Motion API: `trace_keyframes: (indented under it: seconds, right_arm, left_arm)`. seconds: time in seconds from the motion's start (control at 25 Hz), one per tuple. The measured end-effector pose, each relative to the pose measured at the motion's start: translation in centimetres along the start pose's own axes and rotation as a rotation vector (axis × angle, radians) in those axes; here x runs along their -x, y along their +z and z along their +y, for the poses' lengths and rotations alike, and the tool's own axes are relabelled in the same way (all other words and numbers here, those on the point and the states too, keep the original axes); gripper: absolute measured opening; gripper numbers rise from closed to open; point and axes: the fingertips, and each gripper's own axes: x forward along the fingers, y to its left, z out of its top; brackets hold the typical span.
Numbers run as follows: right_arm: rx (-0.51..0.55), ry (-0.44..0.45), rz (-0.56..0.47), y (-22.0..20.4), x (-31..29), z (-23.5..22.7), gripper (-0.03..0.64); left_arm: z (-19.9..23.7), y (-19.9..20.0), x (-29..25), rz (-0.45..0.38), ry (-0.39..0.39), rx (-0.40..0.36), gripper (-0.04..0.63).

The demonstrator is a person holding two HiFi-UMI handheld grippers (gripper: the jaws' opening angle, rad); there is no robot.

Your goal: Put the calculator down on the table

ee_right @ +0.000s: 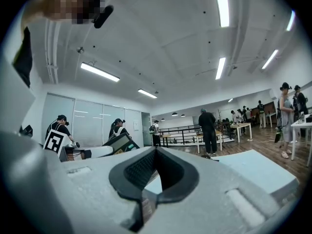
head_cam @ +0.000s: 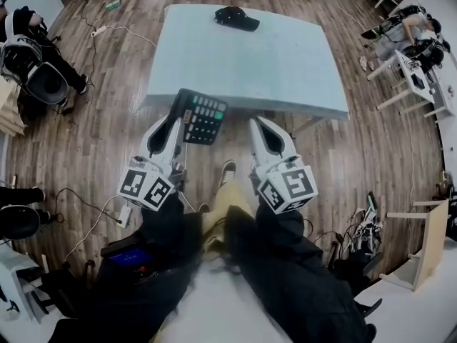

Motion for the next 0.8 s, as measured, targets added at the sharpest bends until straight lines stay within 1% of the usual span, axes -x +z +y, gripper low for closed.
trace_keyframes:
  seconds: [0.2,0.4,0.64,0.8]
  right_arm:
    - [-0.033,0.050,-0.029,0.0,-4.2,-1.5,0.001]
    - [-0.045,0.100,-0.047,0.4,-9.5,-5.6,0.002]
    - [-0.075,0.086,-0.035,0.6,-13.5,-10.9,0.000]
    - [-0.078,0.109,-0.032,1.2,-17.3,-13.7,0.000]
  left_arm:
    - [2.1,1.1,-2.2,-0.006,0.040,-0.050,0.061]
    - [4.1,1.3,-7.7,-0.010,0.075,-0.083,0.061]
    - [5.0,0.6,-12.7,0.000,0.074,-0.076,0.061]
    - [6.8,1.1,-16.9,0.002,0.093,-0.093,0.061]
